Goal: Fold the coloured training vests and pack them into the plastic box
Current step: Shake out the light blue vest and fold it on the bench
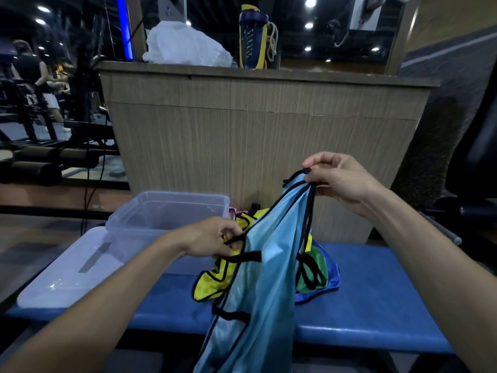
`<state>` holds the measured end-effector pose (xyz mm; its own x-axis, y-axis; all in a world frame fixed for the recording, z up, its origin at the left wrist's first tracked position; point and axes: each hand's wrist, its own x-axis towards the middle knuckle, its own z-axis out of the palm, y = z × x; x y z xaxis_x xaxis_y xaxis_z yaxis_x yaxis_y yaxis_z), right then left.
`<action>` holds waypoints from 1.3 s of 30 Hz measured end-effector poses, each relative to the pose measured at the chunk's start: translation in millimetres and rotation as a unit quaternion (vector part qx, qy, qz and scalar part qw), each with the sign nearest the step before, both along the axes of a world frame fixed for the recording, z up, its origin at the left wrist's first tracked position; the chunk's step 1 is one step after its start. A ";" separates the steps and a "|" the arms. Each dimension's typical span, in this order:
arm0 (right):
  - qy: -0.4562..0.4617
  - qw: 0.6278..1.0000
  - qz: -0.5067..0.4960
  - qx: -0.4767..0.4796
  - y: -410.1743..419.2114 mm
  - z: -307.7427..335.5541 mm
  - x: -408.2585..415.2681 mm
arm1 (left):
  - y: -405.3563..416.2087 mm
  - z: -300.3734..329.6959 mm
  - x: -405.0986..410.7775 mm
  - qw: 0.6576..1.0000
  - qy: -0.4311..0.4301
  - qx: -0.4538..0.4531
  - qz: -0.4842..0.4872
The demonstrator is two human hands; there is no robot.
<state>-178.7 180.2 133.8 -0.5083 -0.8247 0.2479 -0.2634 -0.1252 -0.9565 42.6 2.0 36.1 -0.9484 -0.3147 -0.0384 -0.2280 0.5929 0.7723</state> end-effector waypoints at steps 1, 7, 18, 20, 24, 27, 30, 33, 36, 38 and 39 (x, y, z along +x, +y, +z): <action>0.011 1.000 -0.002 -0.001 1.0 0.4 -3.6 | 4.4 4.6 6.1 0.998 -0.016 -0.013 -0.062; 0.095 0.992 0.085 0.022 7.0 9.6 0.7 | 31.0 40.4 17.4 0.983 -0.070 0.030 -0.168; 0.242 0.947 0.200 0.066 31.9 44.6 22.6 | 44.3 49.5 5.5 0.906 0.338 -0.250 0.055; 0.251 0.946 0.197 0.065 32.8 45.9 22.5 | 46.9 43.6 3.9 0.883 0.350 -0.304 0.073; 0.254 0.945 0.194 0.062 34.3 47.5 22.2 | 54.0 30.2 2.3 0.860 0.362 -0.343 0.103; 0.251 0.947 0.194 0.059 35.7 48.8 22.0 | 58.2 26.3 2.5 0.852 0.377 -0.344 0.117; 0.244 0.949 0.192 0.050 37.3 50.0 21.2 | 57.7 25.0 3.7 0.857 0.366 -0.339 0.128; 0.238 0.952 0.186 0.044 37.7 49.6 19.1 | 60.1 23.6 1.5 0.856 0.356 -0.346 0.147; 0.232 0.954 0.186 0.043 37.7 49.8 17.8 | 66.9 25.3 -4.8 0.844 0.355 -0.363 0.174; 0.234 0.954 0.183 0.039 39.4 50.1 16.9 | 66.5 26.5 -7.4 0.843 0.352 -0.362 0.184; 0.237 0.955 0.175 0.035 40.5 50.0 15.3 | 65.1 27.3 -7.1 0.844 0.351 -0.359 0.188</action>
<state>-163.4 220.7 183.8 -0.0427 -0.9469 0.3188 -0.6219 -0.2245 -0.7502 35.5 67.1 63.4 -0.4854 -0.3022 0.8204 -0.1394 0.9531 0.2686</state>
